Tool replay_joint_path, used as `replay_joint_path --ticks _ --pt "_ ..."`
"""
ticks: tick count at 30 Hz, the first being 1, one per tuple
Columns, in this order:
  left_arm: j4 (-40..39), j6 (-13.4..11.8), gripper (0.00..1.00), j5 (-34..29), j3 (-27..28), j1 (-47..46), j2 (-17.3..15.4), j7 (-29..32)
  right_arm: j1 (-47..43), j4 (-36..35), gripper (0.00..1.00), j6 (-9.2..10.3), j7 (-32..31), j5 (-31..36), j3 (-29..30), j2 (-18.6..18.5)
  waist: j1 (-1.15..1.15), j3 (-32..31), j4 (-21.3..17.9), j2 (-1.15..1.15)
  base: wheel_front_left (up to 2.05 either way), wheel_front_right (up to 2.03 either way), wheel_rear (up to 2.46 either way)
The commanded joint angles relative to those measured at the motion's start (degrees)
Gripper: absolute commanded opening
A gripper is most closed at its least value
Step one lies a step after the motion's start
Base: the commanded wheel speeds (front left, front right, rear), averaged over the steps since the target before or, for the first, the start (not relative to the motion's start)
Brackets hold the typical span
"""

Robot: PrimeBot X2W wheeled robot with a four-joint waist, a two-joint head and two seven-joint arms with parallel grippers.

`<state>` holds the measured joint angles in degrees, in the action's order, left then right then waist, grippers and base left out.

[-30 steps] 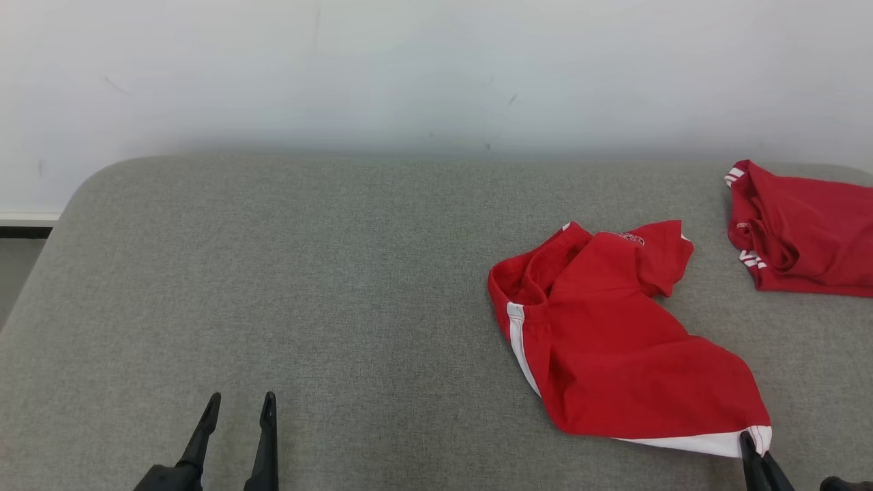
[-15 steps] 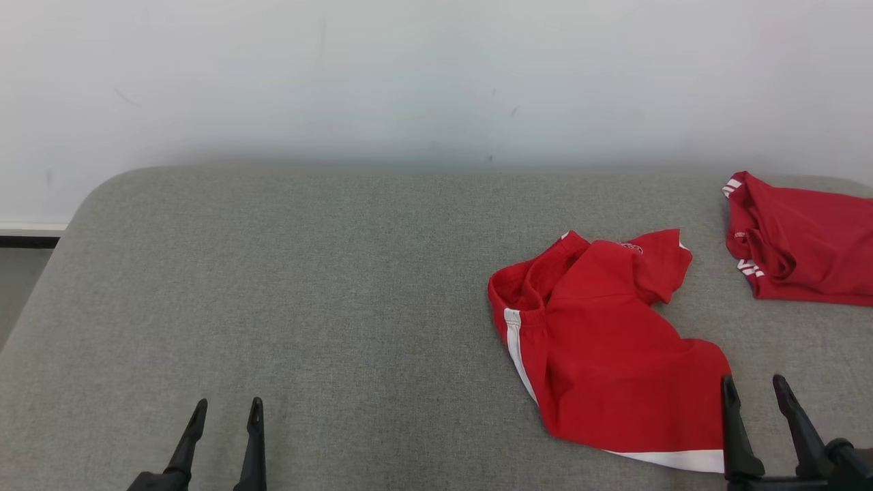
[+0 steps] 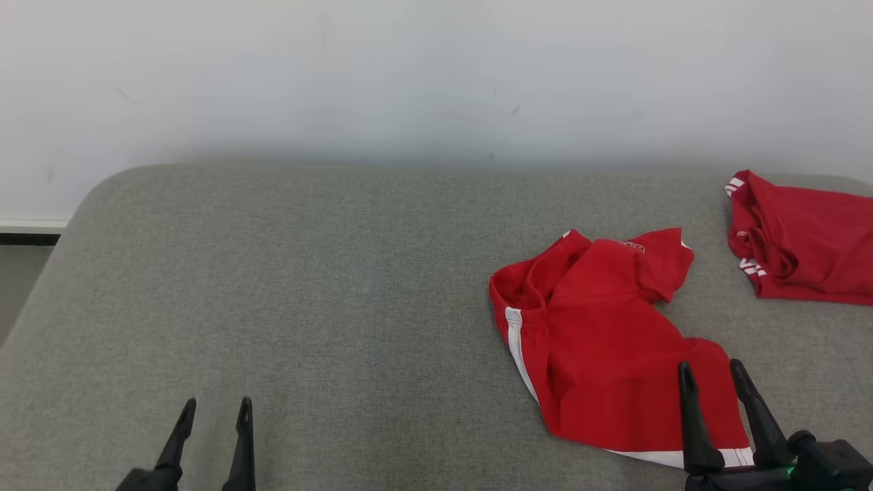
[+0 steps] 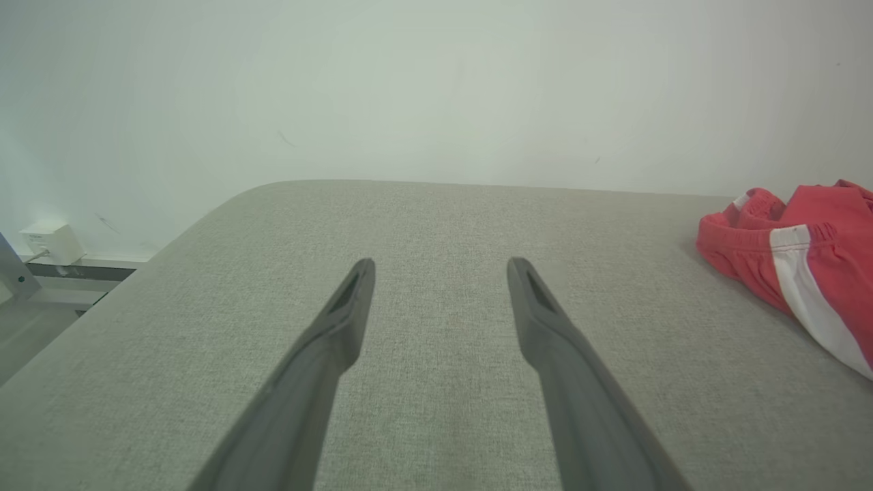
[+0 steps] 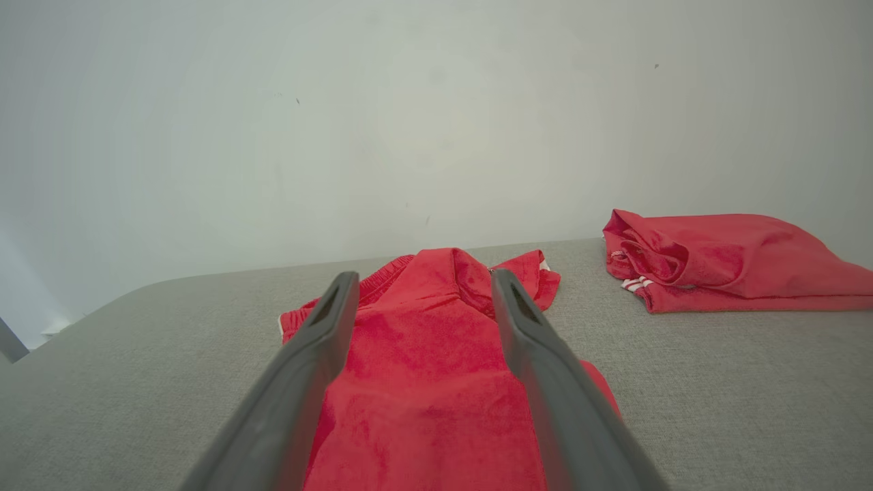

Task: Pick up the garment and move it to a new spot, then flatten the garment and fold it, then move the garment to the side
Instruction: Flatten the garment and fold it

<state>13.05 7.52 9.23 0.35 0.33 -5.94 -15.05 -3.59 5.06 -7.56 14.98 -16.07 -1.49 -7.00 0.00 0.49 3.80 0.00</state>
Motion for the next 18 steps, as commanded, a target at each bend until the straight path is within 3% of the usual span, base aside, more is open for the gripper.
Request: replay_joint_path --ticks 1,12,18 --pt "0.27 -0.10 1.00 0.01 -0.45 -1.56 -0.90 -0.16 0.62 0.10 1.00 0.19 0.25 0.37 -0.31 0.07 0.00 0.52 -0.43 0.00 0.00 0.00 0.00" --pt "1.79 -0.11 1.00 3.83 -10.91 -16.49 -10.47 0.85 3.98 1.30 1.00 0.19 0.26 -0.47 -1.09 0.39 0.00 4.41 -5.46 0.00 0.00 0.00 0.00" --pt "2.85 -0.12 1.00 10.21 -21.29 -28.41 -16.95 5.81 6.07 1.97 1.00 0.19 0.26 -0.72 -1.99 1.40 0.00 7.80 -10.53 0.00 0.00 0.00 0.00"
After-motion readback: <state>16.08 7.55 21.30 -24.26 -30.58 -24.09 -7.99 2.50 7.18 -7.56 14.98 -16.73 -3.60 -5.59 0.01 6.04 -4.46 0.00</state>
